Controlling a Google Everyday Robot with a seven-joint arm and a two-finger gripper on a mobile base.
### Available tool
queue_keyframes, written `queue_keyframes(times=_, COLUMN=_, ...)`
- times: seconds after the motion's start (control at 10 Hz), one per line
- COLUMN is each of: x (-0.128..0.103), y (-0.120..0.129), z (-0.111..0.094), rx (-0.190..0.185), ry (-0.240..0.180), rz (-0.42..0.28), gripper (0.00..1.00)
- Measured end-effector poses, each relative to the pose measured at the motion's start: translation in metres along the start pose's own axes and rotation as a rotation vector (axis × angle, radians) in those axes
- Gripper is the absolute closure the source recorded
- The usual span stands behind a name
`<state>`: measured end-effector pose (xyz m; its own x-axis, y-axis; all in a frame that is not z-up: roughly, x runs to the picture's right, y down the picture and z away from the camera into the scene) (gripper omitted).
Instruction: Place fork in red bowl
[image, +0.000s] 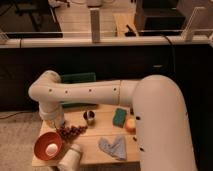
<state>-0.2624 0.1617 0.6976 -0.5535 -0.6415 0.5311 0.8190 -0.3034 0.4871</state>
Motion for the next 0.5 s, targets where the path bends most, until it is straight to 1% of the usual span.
queue_keyframes(times=0.3, x=0.012, y=-0.016, z=-0.007, rx=0.002, ry=-0.005, rz=-0.054, gripper=1.0)
queue_keyframes(times=0.5, x=0.021, y=-0.029, z=-0.011, rx=0.012, ry=-0.002, rz=-0.09, gripper=1.0)
